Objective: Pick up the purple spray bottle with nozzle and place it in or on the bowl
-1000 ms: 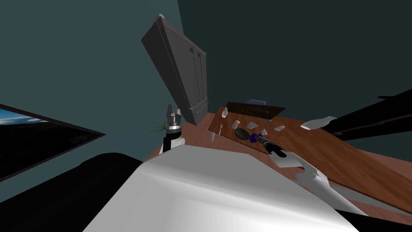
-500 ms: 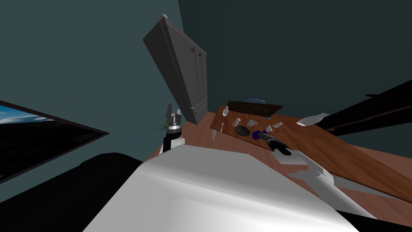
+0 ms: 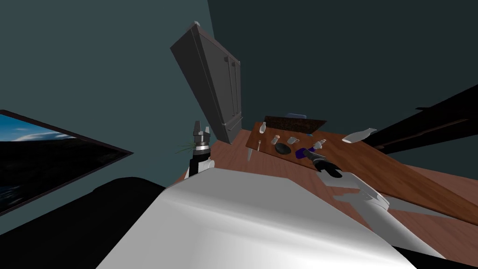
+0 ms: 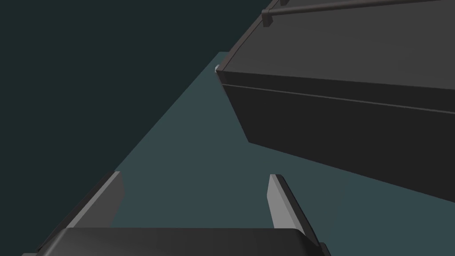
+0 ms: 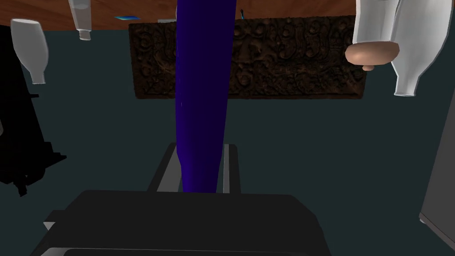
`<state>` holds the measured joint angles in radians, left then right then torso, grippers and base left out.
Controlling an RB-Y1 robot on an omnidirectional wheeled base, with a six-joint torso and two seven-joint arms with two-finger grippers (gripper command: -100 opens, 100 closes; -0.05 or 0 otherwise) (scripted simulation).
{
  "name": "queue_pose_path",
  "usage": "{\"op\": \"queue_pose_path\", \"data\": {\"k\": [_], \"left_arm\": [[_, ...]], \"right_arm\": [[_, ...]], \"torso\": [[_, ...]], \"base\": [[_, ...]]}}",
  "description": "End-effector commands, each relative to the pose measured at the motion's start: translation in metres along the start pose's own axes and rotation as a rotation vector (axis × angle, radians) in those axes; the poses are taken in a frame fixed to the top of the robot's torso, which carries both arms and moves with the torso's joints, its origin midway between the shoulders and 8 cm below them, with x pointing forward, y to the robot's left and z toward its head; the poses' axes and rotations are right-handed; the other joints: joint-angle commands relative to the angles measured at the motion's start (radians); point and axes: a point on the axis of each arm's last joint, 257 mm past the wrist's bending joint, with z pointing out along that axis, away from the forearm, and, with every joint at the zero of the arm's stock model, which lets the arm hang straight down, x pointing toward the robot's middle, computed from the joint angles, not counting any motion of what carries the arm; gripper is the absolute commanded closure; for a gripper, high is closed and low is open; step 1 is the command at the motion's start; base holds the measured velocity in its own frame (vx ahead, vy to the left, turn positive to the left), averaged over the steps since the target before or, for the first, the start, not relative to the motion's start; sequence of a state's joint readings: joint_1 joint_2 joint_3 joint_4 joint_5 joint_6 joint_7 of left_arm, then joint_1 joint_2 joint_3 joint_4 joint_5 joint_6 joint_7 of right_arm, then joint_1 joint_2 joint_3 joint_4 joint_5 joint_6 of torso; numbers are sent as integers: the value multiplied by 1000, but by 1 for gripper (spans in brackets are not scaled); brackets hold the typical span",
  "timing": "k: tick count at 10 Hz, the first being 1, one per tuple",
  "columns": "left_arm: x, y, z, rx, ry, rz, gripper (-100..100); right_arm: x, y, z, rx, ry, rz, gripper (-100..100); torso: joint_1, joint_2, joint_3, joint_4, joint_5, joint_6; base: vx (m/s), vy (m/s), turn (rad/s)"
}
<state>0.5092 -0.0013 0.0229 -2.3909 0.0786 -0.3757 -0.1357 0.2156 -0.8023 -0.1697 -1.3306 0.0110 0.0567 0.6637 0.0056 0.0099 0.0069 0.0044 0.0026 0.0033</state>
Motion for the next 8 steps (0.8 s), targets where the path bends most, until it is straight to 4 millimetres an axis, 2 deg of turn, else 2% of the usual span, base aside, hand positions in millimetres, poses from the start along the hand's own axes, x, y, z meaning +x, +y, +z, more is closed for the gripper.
{"op": "queue_pose_path", "data": {"k": [1,3,5,8], "left_arm": [[0,0,0,0,0,0,0],[0,0,0,0,0,0,0],[0,0,0,0,0,0,0],[0,0,0,0,0,0,0]], "right_arm": [[-16,0,1,3,-36,-2,100],[-34,-3,5,5,-88,-1,100],[-36,2,8,-3,-110,-6,100],[-29,19,13,-31,-120,-27,100]], "torso": [[0,0,0,0,0,0],[0,1,0,0,0,-1],[0,-3,-1,-1,1,-2],[-2,-13,-7,-3,0,-4]], "base": [[-85,73,-13],[-87,71,12],[-14,62,9],[88,37,-16]]}}
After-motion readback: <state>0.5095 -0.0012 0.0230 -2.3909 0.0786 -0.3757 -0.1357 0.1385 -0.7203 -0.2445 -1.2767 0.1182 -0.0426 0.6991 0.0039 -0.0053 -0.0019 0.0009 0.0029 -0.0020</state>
